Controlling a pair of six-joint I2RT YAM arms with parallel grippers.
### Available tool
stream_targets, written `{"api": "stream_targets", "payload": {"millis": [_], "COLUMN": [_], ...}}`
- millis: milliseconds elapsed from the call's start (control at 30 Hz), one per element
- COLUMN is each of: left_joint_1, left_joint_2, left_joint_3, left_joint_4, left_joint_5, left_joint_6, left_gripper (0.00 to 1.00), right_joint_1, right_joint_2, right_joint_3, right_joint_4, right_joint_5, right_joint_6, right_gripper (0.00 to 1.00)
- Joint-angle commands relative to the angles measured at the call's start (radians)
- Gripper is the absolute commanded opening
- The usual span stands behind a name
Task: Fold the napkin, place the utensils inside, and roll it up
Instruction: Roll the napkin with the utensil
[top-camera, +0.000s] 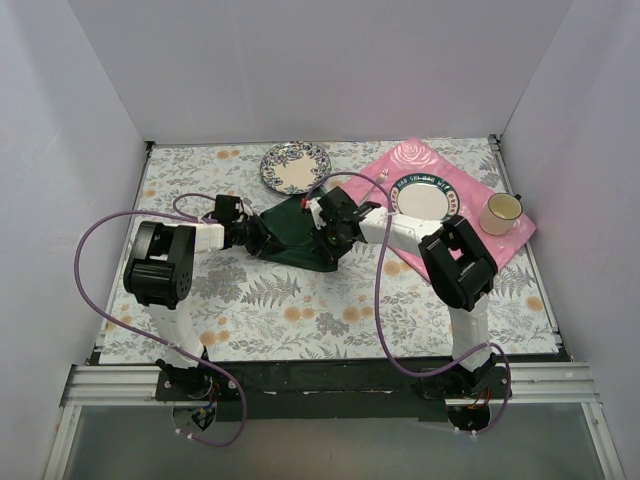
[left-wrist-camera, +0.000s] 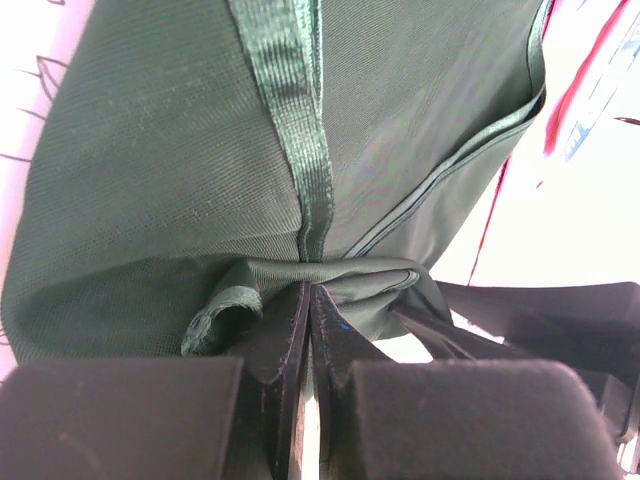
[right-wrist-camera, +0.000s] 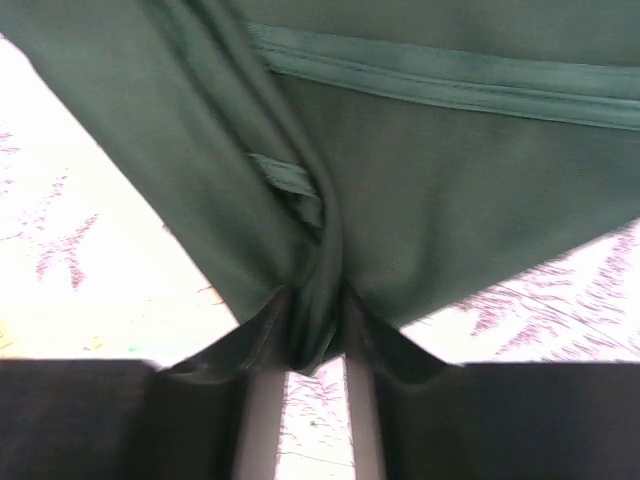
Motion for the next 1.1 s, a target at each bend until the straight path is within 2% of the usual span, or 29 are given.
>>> {"api": "stream_targets", "payload": {"millis": [0,100,200,267,300,400,533,600,833,1067], "left_joint_1": [-0.005,-0.005,-0.005,-0.006,-0.005,-0.003,-0.005,-0.005,-0.005,-0.005], "left_joint_2": [0.052,0.058,0.061,0.060,0.060,0.063,0.064,0.064,0.064,0.063], "left_joint_3": [-0.004,0.000,0.002,0.006,0.009,0.017,0.019,0.019,0.017,0.017], "left_joint_4": [-0.090,-0.091,-0.093,-0.100,-0.102,-0.108,-0.108,-0.110,-0.111,-0.113], "left_joint_5": [-0.093,-0.086,-0.080,-0.081,-0.081,-0.075,-0.070,-0.067,-0.061,-0.061], "left_joint_6": [0.058,0.058,0.059,0.062,0.065,0.068,0.068,0.068,0.073,0.073], "left_gripper": [0.00,0.00,0.00,0.00,0.00,0.00,0.00,0.00,0.00,0.00], "right_joint_1": [0.027,0.063,0.096,0.117,0.120,0.154,0.156,0.154,0.156,0.156], "right_joint_2": [-0.034,-0.054,-0.093,-0.136,-0.146,-0.129,-0.052,-0.023,0.020,0.058], "right_joint_3": [0.088,0.161,0.150,0.085,0.062,0.037,0.100,0.094,0.083,0.068], "right_joint_4": [-0.084,-0.119,-0.043,0.073,0.101,0.152,0.117,0.157,0.227,0.238], "right_joint_5": [0.215,0.292,0.315,0.273,0.178,0.105,-0.006,-0.062,-0.083,-0.074], "right_joint_6": [-0.069,-0.105,-0.166,-0.226,-0.250,-0.352,-0.379,-0.375,-0.361,-0.376], "right_gripper": [0.44,0.53,0.57,0.60,0.63,0.62,0.62,0.60,0.53,0.53]}}
